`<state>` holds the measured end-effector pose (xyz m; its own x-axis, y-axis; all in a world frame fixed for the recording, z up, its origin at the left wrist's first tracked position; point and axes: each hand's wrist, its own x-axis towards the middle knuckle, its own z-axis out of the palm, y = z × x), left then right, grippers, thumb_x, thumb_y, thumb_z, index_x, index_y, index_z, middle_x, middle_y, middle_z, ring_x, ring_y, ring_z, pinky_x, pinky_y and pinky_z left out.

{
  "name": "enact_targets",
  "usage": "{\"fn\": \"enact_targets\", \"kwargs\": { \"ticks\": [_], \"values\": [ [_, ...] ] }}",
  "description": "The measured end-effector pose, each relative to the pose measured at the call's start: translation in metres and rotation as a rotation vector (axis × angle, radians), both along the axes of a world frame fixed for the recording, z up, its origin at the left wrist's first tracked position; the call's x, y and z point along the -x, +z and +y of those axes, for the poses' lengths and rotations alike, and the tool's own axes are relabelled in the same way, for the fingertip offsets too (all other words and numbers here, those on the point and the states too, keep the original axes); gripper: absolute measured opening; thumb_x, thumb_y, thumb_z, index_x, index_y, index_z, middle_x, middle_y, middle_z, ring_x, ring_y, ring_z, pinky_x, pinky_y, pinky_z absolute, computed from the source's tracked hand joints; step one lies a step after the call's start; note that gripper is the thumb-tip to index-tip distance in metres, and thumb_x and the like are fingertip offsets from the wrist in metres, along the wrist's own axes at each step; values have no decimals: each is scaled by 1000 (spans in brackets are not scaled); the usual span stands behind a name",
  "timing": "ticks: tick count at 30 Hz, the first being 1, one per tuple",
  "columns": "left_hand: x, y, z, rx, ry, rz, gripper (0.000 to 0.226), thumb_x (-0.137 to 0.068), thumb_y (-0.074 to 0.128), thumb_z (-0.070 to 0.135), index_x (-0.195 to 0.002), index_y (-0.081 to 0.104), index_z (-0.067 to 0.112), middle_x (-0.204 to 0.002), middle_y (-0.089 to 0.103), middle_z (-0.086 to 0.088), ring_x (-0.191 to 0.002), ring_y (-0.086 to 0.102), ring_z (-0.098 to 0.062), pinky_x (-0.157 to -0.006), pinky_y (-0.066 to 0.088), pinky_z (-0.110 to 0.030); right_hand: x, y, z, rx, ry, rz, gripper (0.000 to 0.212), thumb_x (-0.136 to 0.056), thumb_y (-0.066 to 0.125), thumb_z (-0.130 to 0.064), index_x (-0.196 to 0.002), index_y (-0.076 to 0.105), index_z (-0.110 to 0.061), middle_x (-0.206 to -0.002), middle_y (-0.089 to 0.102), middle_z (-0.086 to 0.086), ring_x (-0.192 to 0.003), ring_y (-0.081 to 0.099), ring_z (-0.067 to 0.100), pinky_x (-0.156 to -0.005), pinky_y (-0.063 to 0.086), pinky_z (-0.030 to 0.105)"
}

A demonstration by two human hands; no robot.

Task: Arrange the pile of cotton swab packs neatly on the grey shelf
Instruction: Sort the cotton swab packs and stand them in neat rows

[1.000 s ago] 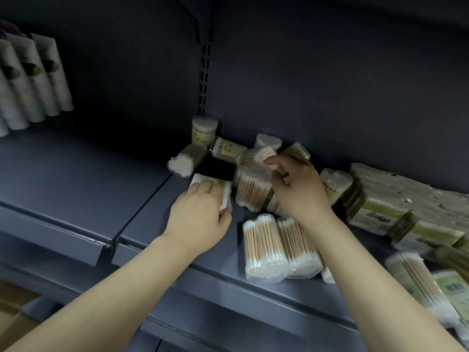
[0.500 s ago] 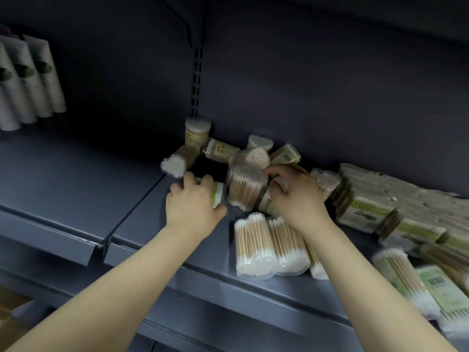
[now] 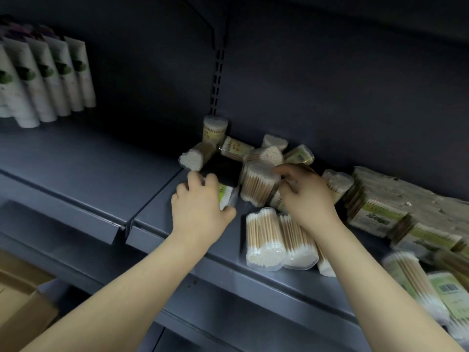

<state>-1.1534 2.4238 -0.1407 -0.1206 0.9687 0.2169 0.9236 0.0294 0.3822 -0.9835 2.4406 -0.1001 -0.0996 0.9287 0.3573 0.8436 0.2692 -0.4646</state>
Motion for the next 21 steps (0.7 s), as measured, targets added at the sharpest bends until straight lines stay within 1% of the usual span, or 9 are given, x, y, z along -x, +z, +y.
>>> {"fn": "enact_targets", "kwargs": {
  "ticks": [2, 5, 8, 10, 11, 13, 16, 19, 21],
  "values": [
    [0, 1, -8, -16, -2, -47, 53, -79, 59, 41, -122, 43, 16, -124, 37, -9, -108, 42, -32, -88, 37, -36, 1, 0, -3, -3, -2, 6, 32, -87, 46, -8, -114, 60, -19, -96, 57, 0, -92, 56, 19, -70, 39, 25],
    [-2, 4, -18, -47, -13, -117, 50, -77, 59, 40, -119, 43, 17, -122, 36, -7, -107, 42, -30, -86, 37, -35, -1, 2, -8, -50, -11, 24, 30, -87, 46, -6, -111, 62, -15, -106, 58, 4, -103, 53, 19, -80, 42, 28],
    [-9, 9, -27, -92, -31, -172, 47, -76, 61, 38, -116, 45, 18, -119, 37, -6, -106, 41, -28, -83, 37, -34, -8, 4, -12, -45, -14, 25, 29, -87, 48, -6, -109, 63, -17, -97, 56, 1, -94, 55, 21, -73, 42, 29],
    [-15, 14, -32, -133, -44, -208, 46, -75, 61, 37, -114, 46, 18, -118, 39, -5, -105, 40, -27, -84, 39, -35, -16, 3, -13, -34, -30, 40, 30, -87, 47, -6, -109, 62, -19, -100, 57, 2, -86, 57, 22, -69, 42, 28],
    [-19, 17, -34, -154, -54, -225, 45, -75, 61, 36, -114, 47, 18, -117, 39, -4, -105, 40, -27, -84, 40, -35, -21, 2, -14, -34, -39, 49, 31, -87, 46, -6, -110, 62, -18, -104, 59, 4, -85, 58, 22, -69, 41, 26],
    [-29, 23, -37, -181, -80, -248, 44, -75, 60, 36, -113, 47, 18, -118, 39, -3, -106, 39, -26, -84, 39, -34, -31, 2, -16, -50, -58, 52, 31, -86, 47, -5, -110, 63, -17, -106, 61, 6, -91, 57, 21, -70, 38, 24],
    [-47, 30, -41, -194, -123, -262, 45, -75, 60, 37, -114, 46, 19, -119, 38, -1, -106, 38, -25, -83, 38, -32, -49, 3, -18, -72, -100, 35, 30, -85, 47, -5, -108, 64, -14, -109, 63, 6, -98, 55, 23, -68, 31, 21],
    [-65, 34, -45, -198, -161, -264, 45, -75, 60, 38, -114, 47, 19, -118, 38, -2, -106, 39, -25, -85, 40, -33, -70, 5, -22, -76, -134, 25, 33, -85, 46, -5, -112, 62, -16, -117, 61, 6, -102, 56, 24, -71, 33, 21],
    [-77, 35, -46, -196, -179, -265, 46, -74, 60, 38, -115, 47, 19, -119, 38, -2, -106, 39, -24, -85, 39, -32, -83, 6, -27, -72, -147, 32, 35, -84, 45, -3, -113, 62, -14, -118, 61, 6, -103, 56, 25, -70, 32, 20]
  ]
}}
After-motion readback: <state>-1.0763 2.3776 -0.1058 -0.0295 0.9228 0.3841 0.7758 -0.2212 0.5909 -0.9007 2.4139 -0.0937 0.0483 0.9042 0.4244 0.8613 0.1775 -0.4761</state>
